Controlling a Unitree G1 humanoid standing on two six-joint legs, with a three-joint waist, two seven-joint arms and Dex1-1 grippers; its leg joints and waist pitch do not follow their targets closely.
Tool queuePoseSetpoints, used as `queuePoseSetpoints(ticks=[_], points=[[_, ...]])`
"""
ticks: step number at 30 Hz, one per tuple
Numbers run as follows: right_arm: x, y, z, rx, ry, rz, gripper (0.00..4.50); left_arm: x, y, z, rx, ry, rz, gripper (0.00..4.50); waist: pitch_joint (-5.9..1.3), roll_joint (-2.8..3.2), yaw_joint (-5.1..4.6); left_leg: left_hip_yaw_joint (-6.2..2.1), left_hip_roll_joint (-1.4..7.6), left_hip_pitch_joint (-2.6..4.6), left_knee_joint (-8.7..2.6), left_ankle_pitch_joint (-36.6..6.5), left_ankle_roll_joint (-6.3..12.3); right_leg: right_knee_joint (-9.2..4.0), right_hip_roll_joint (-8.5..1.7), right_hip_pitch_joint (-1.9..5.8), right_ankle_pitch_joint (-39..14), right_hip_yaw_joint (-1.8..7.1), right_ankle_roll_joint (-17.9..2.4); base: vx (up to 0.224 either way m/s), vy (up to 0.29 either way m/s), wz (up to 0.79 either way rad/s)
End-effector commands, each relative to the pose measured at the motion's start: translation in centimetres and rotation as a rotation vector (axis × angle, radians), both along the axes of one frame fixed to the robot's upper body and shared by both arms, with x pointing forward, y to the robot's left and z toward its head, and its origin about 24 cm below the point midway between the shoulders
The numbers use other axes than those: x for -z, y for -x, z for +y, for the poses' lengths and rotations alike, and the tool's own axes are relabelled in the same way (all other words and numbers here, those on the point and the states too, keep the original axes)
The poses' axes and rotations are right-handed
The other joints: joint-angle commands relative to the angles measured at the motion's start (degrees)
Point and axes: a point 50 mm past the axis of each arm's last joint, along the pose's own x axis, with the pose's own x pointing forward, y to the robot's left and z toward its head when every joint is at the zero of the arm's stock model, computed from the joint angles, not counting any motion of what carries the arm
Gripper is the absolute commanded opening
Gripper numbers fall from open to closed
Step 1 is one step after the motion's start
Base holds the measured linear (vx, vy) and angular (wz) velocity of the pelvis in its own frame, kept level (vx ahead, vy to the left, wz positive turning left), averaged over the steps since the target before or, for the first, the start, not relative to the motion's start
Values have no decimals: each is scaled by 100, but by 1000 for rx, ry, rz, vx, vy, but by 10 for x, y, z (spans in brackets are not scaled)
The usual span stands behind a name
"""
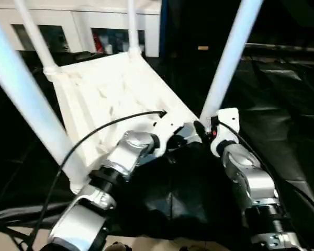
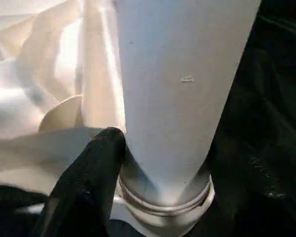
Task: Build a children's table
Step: Rotate leg to tighten
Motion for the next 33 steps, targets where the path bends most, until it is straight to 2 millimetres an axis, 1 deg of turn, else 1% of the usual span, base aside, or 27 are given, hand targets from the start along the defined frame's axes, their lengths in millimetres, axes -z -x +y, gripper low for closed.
queuePoseSetpoints(ticks=[1,2,3,4,5,6,7,8,9,12,13,15,17,19,20,22,25,26,28,29,30,32,33], points=[[0,6,4,-130,8,23,305,-6,5,0,77,65,-25,0,-297,-99,16,-123,285,18,-407,-1188,285,-511,-435,240,-1381,225,-1072,0,0,0],[-3,8,-1,-177,35,21,317,-6,7,2,100,66,-26,0,-300,-96,33,-128,294,29,-405,-1165,320,-506,-435,254,-1352,222,-1078,0,0,0],[-4,10,-5,-208,52,21,331,-6,8,4,127,70,-28,0,-296,-99,38,-122,303,25,-400,-1126,345,-503,-434,257,-1286,228,-1084,0,0,0],[-6,11,-8,-235,65,21,341,-7,10,5,144,73,-27,0,-295,-93,41,-114,305,22,-397,-1089,390,-495,-438,243,-1207,233,-1121,0,0,0],[-9,16,-16,-299,105,21,341,-9,14,8,204,86,-25,0,-300,-106,67,-118,308,21,-389,-1058,426,-486,-437,271,-1151,225,-1135,0,0,0],[-9,17,-17,-307,112,21,348,-9,15,9,213,88,-25,0,-301,-108,74,-111,317,21,-382,-998,451,-474,-445,263,-1068,235,-1154,0,0,0],[-11,23,-24,-385,136,39,357,-10,20,12,281,94,-12,0,-292,-98,72,-112,312,10,-388,-971,489,-473,-437,257,-1065,223,-1186,0,0,0],[-11,25,-25,-399,135,44,367,-10,21,13,289,92,-10,0,-296,-89,92,-102,333,34,-379,-976,515,-473,-450,238,-1044,235,-1215,0,0,0],[-12,28,-27,-441,143,52,377,-11,24,15,317,88,-2,0,-287,-88,84,-101,333,32,-385,-988,525,-474,-442,231,-1061,234,-1240,0,0,0],[-15,33,-30,-490,134,55,377,-12,29,18,365,89,13,0,-286,-71,115,-104,348,39,-397,-1032,488,-478,-448,224,-1150,227,-1280,0,0,0],[-17,33,-30,-496,132,48,377,-12,31,20,383,90,21,0,-294,-67,120,-109,360,41,-399,-1010,478,-464,-455,229,-1078,226,-1313,0,0,0],[-19,33,-30,-516,126,41,377,-12,33,22,397,85,26,0,-303,-66,118,-104,356,41,-392,-936,484,-450,-447,225,-938,222,-1355,0,0,0],[-20,35,-28,-543,109,47,377,-11,35,25,411,79,33,0,-303,-71,129,-99,355,34,-383,-868,521,-436,-456,239,-792,222,-1401,0,0,0],[-19,36,-27,-561,109,51,377,-11,36,26,413,76,36,0,-306,-78,131,-96,349,30,-377,-823,536,-429,-453,240,-755,219,-1406,0,0,0],[-19,36,-27,-563,113,54,352,-12,36,27,412,76,37,0,-306,-77,130,-96,347,23,-375,-791,543,-426,-450,240,-728,215,-1411,0,0,0],[-18,37,-26,-576,112,57,352,-12,36,28,412,75,38,0,-312,-78,134,-97,347,22,-371,-741,550,-416,-450,242,-680,213,-1419,0,0,0],[-18,38,-25,-589,105,58,314,-12,36,29,411,73,39,0,-327,-80,137,-93,341,6,-350,-593,612,-386,-447,251,-435,210,-1452,0,0,0],[-18,39,-25,-598,99,60,314,-12,37,30,411,71,42,0,-325,-79,135,-90,338,4,-345,-575,635,-383,-442,249,-385,208,-1468,0,0,0],[-18,39,-25,-600,98,61,294,-12,37,30,411,70,42,0,-331,-77,139,-89,336,4,-340,-555,651,-375,-439,255,-321,206,-1489,0,0,0],[-18,39,-25,-603,96,62,283,-11,37,30,411,69,43,0,-327,-68,141,-90,337,3,-343,-570,654,-376,-440,252,-331,204,-1494,0,0,0],[-18,40,-25,-604,96,63,283,-11,37,30,410,69,43,0,-326,-73,138,-90,338,6,-343,-591,652,-382,-440,252,-350,204,-1494,0,0,0],[-18,41,-25,-609,94,66,260,-11,38,31,410,67,45,0,-325,-72,140,-91,339,5,-343,-617,644,-384,-441,254,-386,203,-1493,0,0,0],[-17,41,-25,-612,92,68,260,-11,38,31,409,66,45,0,-324,-72,139,-90,338,6,-343,-618,641,-384,-439,253,-395,203,-1490,0,0,0]])
